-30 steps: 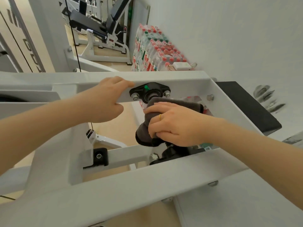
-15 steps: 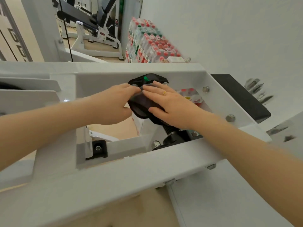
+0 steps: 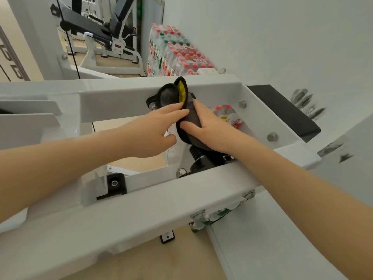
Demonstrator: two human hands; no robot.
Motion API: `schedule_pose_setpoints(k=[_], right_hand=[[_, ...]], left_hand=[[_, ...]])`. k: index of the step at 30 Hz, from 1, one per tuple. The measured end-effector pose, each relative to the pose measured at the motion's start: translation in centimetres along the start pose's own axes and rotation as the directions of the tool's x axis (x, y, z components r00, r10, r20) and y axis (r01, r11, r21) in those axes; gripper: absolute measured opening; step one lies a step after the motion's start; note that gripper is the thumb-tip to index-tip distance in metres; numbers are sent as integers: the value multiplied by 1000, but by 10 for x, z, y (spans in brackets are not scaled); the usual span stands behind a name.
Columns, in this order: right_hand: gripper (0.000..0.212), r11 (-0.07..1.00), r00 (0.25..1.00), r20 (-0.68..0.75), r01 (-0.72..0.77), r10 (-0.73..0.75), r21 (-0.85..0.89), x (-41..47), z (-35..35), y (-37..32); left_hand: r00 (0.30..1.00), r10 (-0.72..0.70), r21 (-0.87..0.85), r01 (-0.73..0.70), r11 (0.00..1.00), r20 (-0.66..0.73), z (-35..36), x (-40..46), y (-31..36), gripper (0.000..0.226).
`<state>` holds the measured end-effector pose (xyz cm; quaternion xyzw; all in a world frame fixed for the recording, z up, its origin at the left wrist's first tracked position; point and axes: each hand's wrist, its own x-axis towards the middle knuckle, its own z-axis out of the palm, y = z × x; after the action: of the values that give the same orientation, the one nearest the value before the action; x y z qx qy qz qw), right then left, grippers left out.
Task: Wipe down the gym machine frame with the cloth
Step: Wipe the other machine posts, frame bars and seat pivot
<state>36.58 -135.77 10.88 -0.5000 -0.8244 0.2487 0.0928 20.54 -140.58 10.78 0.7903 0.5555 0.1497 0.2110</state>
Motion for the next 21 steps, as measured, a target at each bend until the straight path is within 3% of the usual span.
schedule_pose_setpoints(k=[4, 8, 11, 13, 17, 21], right_hand=[[65, 982, 999, 24, 51, -48, -182, -24, -3, 4], [47, 952, 992, -30, 109, -122, -285, -26, -15, 9], [45, 967, 968, -204, 99, -149, -233, -36, -45, 34], [50, 946, 948, -278, 62, -155, -317, -43, -69, 63], [52, 778, 973, -195, -30, -120, -628, -55, -102, 123], [43, 713, 981, -28, 121, -194, -691, -54, -108, 137]], left_hand=[[997, 68, 63, -66, 996, -21, 1, 1, -1, 61], [983, 96, 171, -69, 983, -156, 3, 6, 10, 55], [974, 167, 157, -143, 977, -153, 6, 10, 28, 51], [972, 189, 168, -165, 972, -137, 11, 14, 42, 49], [971, 211, 143, -195, 970, -112, 28, 22, 69, 51], [963, 268, 79, -268, 960, 14, 41, 24, 91, 61]])
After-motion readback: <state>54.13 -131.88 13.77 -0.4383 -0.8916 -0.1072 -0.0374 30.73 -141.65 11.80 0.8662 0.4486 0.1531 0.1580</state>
